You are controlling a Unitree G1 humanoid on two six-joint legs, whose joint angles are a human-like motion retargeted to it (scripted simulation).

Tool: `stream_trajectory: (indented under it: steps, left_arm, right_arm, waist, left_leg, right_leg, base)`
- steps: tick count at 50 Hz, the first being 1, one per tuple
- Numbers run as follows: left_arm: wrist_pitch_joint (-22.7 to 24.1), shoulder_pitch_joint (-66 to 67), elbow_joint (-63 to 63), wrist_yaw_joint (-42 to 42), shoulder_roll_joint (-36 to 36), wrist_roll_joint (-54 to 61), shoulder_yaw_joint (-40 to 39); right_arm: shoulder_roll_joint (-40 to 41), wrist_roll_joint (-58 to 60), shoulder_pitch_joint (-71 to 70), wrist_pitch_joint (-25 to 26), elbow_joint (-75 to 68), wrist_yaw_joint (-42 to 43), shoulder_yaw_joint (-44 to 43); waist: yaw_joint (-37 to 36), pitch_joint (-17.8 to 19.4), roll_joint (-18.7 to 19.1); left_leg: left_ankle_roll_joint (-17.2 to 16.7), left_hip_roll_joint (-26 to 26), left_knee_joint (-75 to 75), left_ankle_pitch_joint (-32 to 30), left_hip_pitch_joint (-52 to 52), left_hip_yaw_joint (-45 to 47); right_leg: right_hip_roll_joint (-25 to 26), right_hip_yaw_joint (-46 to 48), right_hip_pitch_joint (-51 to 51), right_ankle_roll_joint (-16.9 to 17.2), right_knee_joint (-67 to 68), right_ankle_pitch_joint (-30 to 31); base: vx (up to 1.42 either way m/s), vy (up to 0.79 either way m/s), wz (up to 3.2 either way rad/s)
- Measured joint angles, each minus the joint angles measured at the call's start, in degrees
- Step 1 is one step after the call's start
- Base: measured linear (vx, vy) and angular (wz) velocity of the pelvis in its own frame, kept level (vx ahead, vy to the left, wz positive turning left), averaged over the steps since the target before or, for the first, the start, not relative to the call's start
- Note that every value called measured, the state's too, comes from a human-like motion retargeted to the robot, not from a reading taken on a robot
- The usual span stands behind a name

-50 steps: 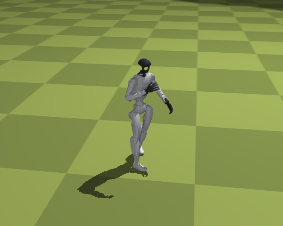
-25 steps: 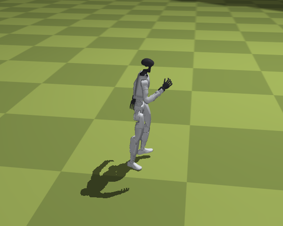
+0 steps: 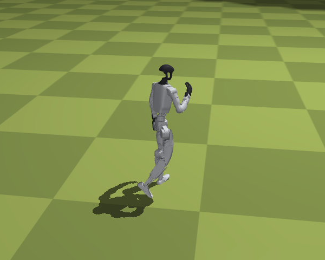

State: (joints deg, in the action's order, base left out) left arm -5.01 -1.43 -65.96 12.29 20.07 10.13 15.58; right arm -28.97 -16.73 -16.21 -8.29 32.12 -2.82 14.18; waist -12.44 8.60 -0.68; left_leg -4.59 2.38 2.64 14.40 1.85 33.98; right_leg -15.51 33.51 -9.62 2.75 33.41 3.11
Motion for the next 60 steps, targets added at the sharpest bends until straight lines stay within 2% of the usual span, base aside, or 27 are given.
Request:
stream_trajectory:
  steps: [4, 7, 10, 14, 18, 23, 25, 28, 33, 38, 41, 45, 47, 50, 52, 55, 60]
  left_arm:
    - [0.13, -7.25, 1.89, -2.73, 1.43, -2.70, 1.67]
    - [0.04, -11.99, 5.14, -4.09, 2.16, -3.39, 2.47]
    - [0.12, -16.19, 9.34, -4.53, 2.63, -2.91, 3.03]
    - [0.66, -20.19, 15.27, -4.60, 3.04, -0.50, 3.37]
    - [1.38, -22.44, 20.50, -5.31, 3.35, 3.03, 3.51]
    - [2.18, -23.05, 24.66, -7.03, 3.61, 7.05, 3.52]
    - [2.50, -22.56, 25.20, -7.30, 3.63, 7.09, 3.34]
    - [3.01, -20.45, 24.91, -7.04, 3.46, 6.13, 3.16]
    - [3.58, -15.73, 21.25, -6.87, 2.74, 4.99, 2.87]
    - [3.72, -9.01, 14.37, -7.59, 1.34, 3.84, 2.57]
    - [3.26, -4.20, 9.54, -7.09, 0.51, 2.84, 1.99]
    - [1.91, 2.41, 4.36, -5.39, -0.16, 1.11, 0.59]
    - [1.31, 5.31, 2.77, -4.63, -0.24, 0.66, -0.17]
    - [0.80, 8.96, 1.21, -3.49, -0.16, 0.40, -1.14]
    - [0.76, 11.36, 0.84, -2.83, 0.02, 0.71, -1.38]
    - [0.55, 13.63, 0.44, -1.98, 0.26, 1.59, -1.68]
    - [0.29, 15.99, 0.00, -2.62, 0.05, 4.34, -2.48]
  right_arm:
    - [-0.08, -0.55, 0.98, 0.25, 0.22, 0.66, -0.75]
    - [-0.45, -0.83, 1.49, 0.65, 0.30, 1.40, -1.04]
    - [-0.92, -1.02, 1.53, 0.85, 0.25, 1.97, -1.06]
    - [-1.36, -1.21, 1.37, 0.98, 0.15, 2.28, -0.78]
    - [-1.70, -1.50, 1.27, 1.52, 0.24, 2.45, -0.66]
    - [-1.98, -0.52, 1.13, 3.31, 0.52, 2.60, -1.07]
    - [-1.77, 0.60, 1.17, 3.79, 0.60, 2.07, -1.16]
    - [-1.42, 1.59, 2.01, 3.72, 0.83, 1.13, -1.25]
    - [-1.20, 1.66, 3.09, 2.73, 0.74, 0.74, -1.72]
    - [-1.21, 0.57, 4.23, 0.65, 0.48, 2.23, -1.70]
    - [-1.08, -0.15, 4.87, -0.25, 0.32, 3.22, -1.44]
    - [-1.13, -1.19, 5.55, -0.75, 0.44, 4.34, -1.58]
    - [-1.40, -1.70, 5.56, -0.90, 0.57, 4.89, -2.07]
    - [-1.88, -2.15, 5.05, -1.22, 0.53, 5.56, -2.87]
    - [-2.06, -2.11, 4.97, -1.40, 0.58, 5.86, -3.21]
    - [-2.46, -1.69, 3.78, -1.51, 0.03, 6.24, -3.88]
    - [-3.20, 0.00, 2.31, -1.02, -0.23, 6.55, -5.09]
  waist:
    - [2.11, -0.87, -0.22]
    - [3.43, -0.80, 0.21]
    - [5.01, -0.19, 0.50]
    - [7.71, 0.98, 0.13]
    - [10.44, 2.64, -1.38]
    - [12.96, 5.76, -3.87]
    - [13.51, 6.71, -4.25]
    - [13.98, 6.58, -3.92]
    - [13.50, 5.14, -3.68]
    - [12.94, 3.04, -4.00]
    - [12.34, 1.73, -5.45]
    - [12.24, -0.80, -8.17]
    - [12.15, -1.78, -8.81]
    - [11.01, -1.88, -9.38]
    - [9.62, -1.38, -10.05]
    - [6.45, 0.28, -10.25]
    - [1.35, 3.70, -8.42]
  left_leg:
    - [1.27, -1.80, -2.24, 1.91, 0.03, -8.06]
    - [1.99, -2.72, -3.46, 3.17, 1.11, -13.47]
    - [2.52, -3.66, -4.36, 4.16, 2.55, -18.70]
    - [2.69, -5.27, -5.02, 5.08, 4.74, -25.45]
    - [2.47, -7.81, -5.07, 5.85, 7.59, -31.59]
    - [2.46, -11.10, -4.61, 7.14, 13.01, -38.30]
    - [2.64, -11.37, -4.35, 7.72, 15.15, -40.41]
    - [3.20, -10.95, -4.38, 8.23, 16.96, -42.81]
    - [4.10, -10.84, -6.04, 7.57, 18.21, -45.82]
    - [3.98, -12.23, -11.09, 1.78, 17.13, -49.05]
    - [3.52, -14.19, -18.80, -3.81, 13.70, -48.85]
    - [4.11, -16.68, -37.29, -9.09, 1.99, -42.64]
    - [6.01, -15.43, -46.15, -8.45, -4.80, -37.21]
    - [10.02, -12.12, -53.63, -3.50, -11.84, -29.39]
    - [12.04, -11.28, -52.87, 0.28, -14.04, -26.00]
    - [12.90, -11.34, -45.67, 3.23, -15.48, -24.15]
    - [11.09, -10.02, -22.45, -1.91, -12.95, -24.15]
  right_leg:
    - [3.06, -13.20, 9.38, 2.22, 9.77, -2.40]
    - [3.74, -15.95, 13.41, 0.54, 11.44, -4.40]
    - [4.22, -17.30, 16.64, -1.56, 9.11, -7.45]
    - [6.18, -20.64, 19.92, -1.61, 0.01, -9.40]
    - [7.06, -23.92, 20.99, 0.62, -14.13, -5.67]
    - [5.50, -24.28, 19.41, 6.06, -33.10, 4.61]
    - [5.63, -25.16, 19.09, 9.16, -37.86, 5.74]
    - [6.52, -28.41, 19.82, 11.90, -38.41, 3.55]
    - [7.29, -30.61, 17.56, 12.25, -38.41, 6.48]
    - [5.11, -27.73, 14.08, 11.19, -38.30, 2.62]
    - [3.46, -26.77, 11.94, 10.82, -38.05, 0.49]
    - [0.52, -25.06, 10.93, 10.95, -37.08, -1.93]
    - [-0.07, -24.02, 10.88, 11.10, -36.39, -3.44]
    - [-0.20, -23.05, 10.40, 11.32, -35.18, -5.63]
    - [-0.42, -22.81, 9.75, 11.28, -34.47, -6.83]
    - [0.26, -23.32, 8.85, 10.61, -33.48, -8.33]
    - [3.46, -24.25, 5.77, 9.50, -32.81, -10.42]
  base:
    - [0.33, 0.13, 1.76]
    - [0.32, 0.10, 1.62]
    - [0.31, 0.06, 1.59]
    - [0.31, 0.01, 1.57]
    - [0.33, -0.03, 1.44]
    - [0.39, -0.08, 1.18]
    - [0.43, -0.11, 0.88]
    - [0.44, -0.13, 0.71]
    - [0.47, -0.18, 0.50]
    - [0.48, -0.16, 0.48]
    - [0.47, -0.23, 0.42]
    - [0.41, -0.23, 0.61]
    - [0.36, -0.21, 0.65]
    - [0.35, -0.19, 0.38]
    - [0.34, -0.16, 0.08]
    - [0.33, -0.12, -0.23]
    - [0.34, -0.07, -0.36]
